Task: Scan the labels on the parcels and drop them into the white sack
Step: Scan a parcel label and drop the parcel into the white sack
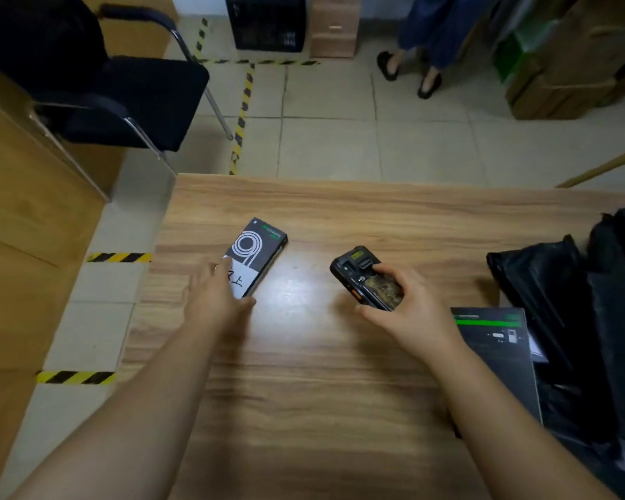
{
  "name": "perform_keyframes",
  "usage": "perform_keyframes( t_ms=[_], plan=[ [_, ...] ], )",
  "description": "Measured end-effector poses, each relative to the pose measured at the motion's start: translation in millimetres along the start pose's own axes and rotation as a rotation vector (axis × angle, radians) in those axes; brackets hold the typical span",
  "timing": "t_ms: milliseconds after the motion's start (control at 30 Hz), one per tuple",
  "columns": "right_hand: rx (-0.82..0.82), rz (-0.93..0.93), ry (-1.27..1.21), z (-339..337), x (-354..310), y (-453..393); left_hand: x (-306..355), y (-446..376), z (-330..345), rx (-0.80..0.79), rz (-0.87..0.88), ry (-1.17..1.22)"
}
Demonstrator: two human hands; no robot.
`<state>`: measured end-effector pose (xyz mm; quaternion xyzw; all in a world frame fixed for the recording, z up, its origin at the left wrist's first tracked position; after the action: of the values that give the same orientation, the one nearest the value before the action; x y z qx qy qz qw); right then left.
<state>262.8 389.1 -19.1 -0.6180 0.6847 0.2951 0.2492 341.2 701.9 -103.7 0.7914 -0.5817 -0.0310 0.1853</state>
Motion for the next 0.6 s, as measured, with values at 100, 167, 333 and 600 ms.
perform_keyframes(
  t_ms=[100,167,333,600],
  plan=[
    [-0.002,0.035,0.007,4,-1,1,16,-2,-1,-0.083,0.048,0.177],
    [-0.025,0.044,0.002,8,-5,1,22,-1,0,-0.227,0.022,0.430],
    [-0.026,0.028,0.001,8,-17,-3,19,1,-30,-0.106,0.021,0.478],
    [-0.016,-0.005,-0.018,-8,-31,-8,19,8,-42,-0.124,-0.028,0.380]
  ],
)
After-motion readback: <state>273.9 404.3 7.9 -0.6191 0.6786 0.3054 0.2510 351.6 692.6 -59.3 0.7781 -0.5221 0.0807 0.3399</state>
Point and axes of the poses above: each hand's wrist, its own y-axis away from the middle knuckle, its own z-axis out of the palm, x = y × z, the point moved 7 cm from there along -y, towards the middle knuckle, and after that the axes turned 7 degrees about -z, right-handed, at the moved point
